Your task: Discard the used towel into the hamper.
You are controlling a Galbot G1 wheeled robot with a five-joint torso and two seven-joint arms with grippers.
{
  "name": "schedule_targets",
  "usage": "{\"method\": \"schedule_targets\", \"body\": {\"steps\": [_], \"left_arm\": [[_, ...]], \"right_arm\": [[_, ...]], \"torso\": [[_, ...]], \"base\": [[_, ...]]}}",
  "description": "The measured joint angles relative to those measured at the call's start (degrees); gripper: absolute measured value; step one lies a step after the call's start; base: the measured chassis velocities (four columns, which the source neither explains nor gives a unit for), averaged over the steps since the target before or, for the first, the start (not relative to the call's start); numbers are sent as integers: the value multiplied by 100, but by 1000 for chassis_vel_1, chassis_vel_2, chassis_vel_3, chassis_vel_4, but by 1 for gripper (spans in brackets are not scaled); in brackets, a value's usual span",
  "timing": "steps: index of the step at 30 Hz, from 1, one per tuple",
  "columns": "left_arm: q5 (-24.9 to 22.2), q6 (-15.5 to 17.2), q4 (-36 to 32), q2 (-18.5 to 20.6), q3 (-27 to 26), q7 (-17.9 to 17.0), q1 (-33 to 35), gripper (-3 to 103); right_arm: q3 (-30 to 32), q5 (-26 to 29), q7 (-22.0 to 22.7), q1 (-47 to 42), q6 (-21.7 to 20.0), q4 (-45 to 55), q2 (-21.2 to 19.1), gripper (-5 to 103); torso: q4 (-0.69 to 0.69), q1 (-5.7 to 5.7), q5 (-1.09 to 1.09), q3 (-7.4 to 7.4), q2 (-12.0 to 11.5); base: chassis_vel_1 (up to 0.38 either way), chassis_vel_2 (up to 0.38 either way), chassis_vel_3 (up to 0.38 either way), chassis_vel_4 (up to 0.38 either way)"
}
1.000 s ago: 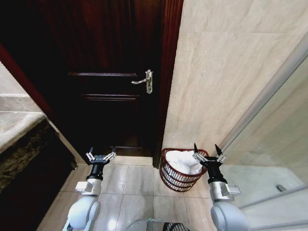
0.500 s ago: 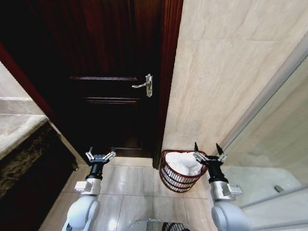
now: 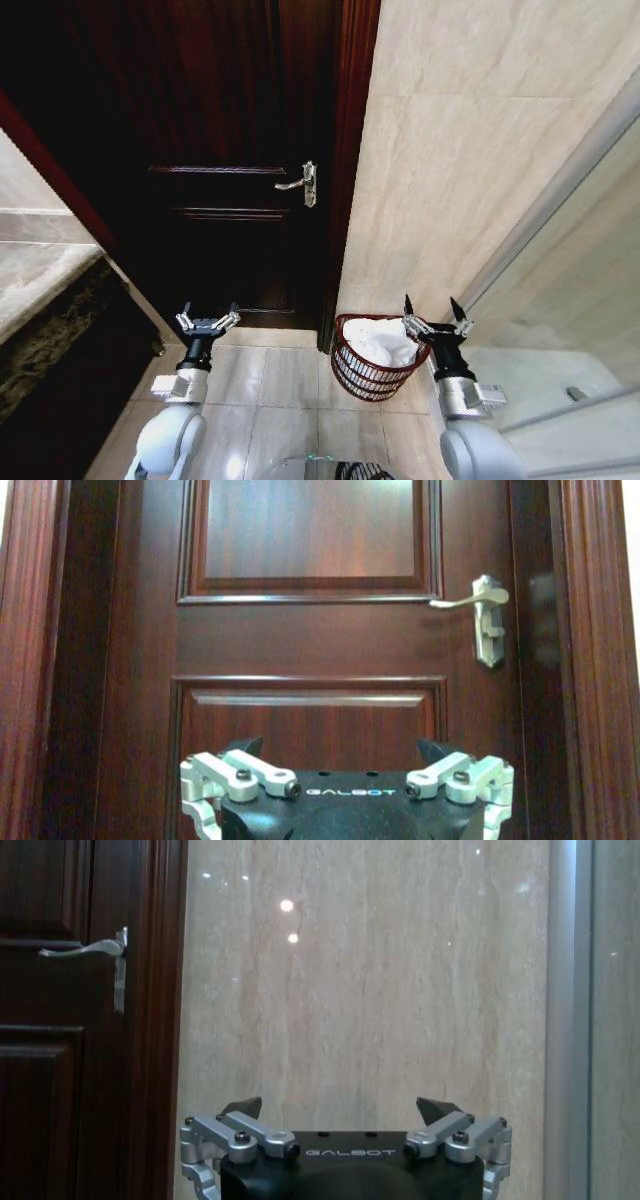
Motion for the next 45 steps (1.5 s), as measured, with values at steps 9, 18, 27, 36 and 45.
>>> {"method": "schedule_targets", "body": {"steps": [9,18,27,36,45], "left_arm": [[127,19,-30,-74,43,3,-8,100],[131,17,-81,-104,29,3,34,100],[69,19,-60,-108,19,17,-23,100],[69,-21,-34,-106,30,37,-12,100],[73,-12,-55,-95,27,41,-31,100]], "right_arm": [[36,48,16,9,-59,15,-51,100],[2,54,38,58,-89,-29,-73,100],[23,73,69,125,-106,-65,-108,100],[-48,103,224,161,-155,-93,-238,100],[-49,100,222,129,-190,-94,-183,100]], "torso": [[0,133,0,170,304],[0,232,0,296,528],[0,335,0,428,764],[0,453,1,582,1034],[0,550,0,698,1247]], "base": [[0,0,0,0],[0,0,0,0],[0,0,0,0],[0,0,0,0],[0,0,0,0]]}}
